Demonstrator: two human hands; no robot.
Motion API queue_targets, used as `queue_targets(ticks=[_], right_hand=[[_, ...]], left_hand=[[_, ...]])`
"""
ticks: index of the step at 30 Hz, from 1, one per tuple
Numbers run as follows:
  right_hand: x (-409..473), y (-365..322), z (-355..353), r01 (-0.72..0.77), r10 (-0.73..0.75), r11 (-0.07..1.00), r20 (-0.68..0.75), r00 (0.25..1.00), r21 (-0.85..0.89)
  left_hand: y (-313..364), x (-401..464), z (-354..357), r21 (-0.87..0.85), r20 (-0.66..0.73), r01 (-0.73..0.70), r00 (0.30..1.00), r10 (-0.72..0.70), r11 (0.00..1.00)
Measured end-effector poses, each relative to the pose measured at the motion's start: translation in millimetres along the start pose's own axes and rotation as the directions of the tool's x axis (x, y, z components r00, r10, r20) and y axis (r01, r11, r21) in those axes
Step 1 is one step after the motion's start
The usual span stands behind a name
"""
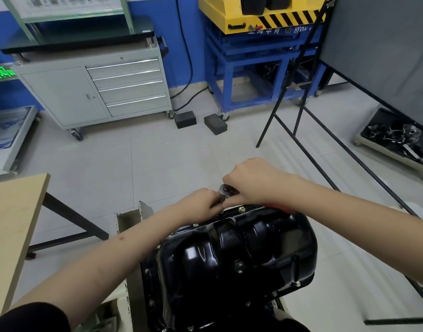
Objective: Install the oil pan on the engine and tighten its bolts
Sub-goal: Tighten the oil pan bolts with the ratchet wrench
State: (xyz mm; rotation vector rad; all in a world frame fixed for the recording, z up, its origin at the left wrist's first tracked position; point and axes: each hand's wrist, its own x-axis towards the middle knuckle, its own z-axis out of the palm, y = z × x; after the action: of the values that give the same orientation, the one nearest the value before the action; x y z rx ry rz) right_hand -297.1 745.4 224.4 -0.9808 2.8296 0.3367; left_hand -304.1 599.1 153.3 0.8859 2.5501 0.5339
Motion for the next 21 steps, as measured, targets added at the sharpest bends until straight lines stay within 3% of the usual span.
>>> queue_targets(ticks=[6, 13, 18, 21], right_hand=[[4.9, 2.9, -0.4, 0.203, -0.212, 0.969, -0.046, 0.976, -0.143], [6.7, -1.7, -3.0, 0.005, -0.005, 1.0, 0.02, 1.0, -0.01], [8.2, 4.1, -2.0, 0.194, -0.197, 0.978, -0.032, 0.98, -0.081], [8.0, 5.0, -0.7, 0.173, -0.179, 0.98, -0.049, 0.983, -0.101]], left_hand=[[1.6, 6.1, 0.3, 0.027, 0.055, -0.012, 0.998, 0.011, 1.0], [-0.1, -1.4, -2.6, -0.01, -0.003, 0.016, 1.0, -0.016, 1.0], [1.7, 5.3, -1.0, 0.002, 0.047, 0.03, 0.998, -0.03, 1.0], [1.0, 5.0, -2.3, -0.012, 0.051, 0.016, 0.999, -0.015, 1.0]])
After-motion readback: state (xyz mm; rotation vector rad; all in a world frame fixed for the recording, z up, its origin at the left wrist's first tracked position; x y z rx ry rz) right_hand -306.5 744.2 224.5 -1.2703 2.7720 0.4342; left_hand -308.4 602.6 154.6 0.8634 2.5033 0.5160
